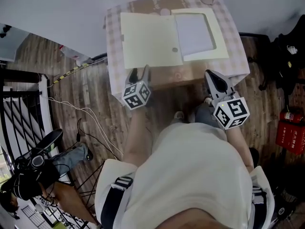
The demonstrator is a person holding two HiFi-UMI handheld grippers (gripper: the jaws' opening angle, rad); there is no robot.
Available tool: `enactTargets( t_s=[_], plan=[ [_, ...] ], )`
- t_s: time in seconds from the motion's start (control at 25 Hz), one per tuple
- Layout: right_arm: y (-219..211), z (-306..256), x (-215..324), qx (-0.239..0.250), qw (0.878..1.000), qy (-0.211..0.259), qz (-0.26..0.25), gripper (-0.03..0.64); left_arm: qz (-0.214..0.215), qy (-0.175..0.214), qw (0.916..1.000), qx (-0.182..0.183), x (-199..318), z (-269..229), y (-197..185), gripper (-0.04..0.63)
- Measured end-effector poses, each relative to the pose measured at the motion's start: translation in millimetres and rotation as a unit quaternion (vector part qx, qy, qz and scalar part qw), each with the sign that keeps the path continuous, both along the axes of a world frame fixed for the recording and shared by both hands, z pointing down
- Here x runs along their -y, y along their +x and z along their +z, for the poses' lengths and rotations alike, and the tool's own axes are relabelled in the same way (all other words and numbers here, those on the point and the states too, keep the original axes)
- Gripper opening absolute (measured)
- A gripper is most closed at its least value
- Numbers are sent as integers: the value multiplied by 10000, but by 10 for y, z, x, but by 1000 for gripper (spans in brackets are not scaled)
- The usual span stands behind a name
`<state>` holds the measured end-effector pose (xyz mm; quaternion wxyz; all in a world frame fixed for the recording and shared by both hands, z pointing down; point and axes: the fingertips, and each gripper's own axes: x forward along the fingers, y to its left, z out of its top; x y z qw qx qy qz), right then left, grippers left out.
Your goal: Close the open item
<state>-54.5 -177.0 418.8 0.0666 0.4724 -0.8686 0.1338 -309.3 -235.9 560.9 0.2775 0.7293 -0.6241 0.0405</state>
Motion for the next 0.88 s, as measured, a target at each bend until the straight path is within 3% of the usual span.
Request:
enactTargets(
  t_s=[0.2, 0.44, 0.6, 0.88],
  plan=[
    [12, 61, 158, 42, 9999, -71, -118, 0, -279, 110, 9995, 4, 130, -76, -42, 222],
    [103, 70, 400, 185, 9993, -53, -328, 1, -691, 320, 9971, -18, 181, -202, -36, 170],
    [204, 100, 520, 185, 9986, -134, -480, 1, -986, 205, 9946, 242, 197, -207, -34, 86],
    [344, 38, 786, 236, 9969, -76, -753, 2, -1328, 318, 9903, 267, 229, -402, 53, 63]
  ],
)
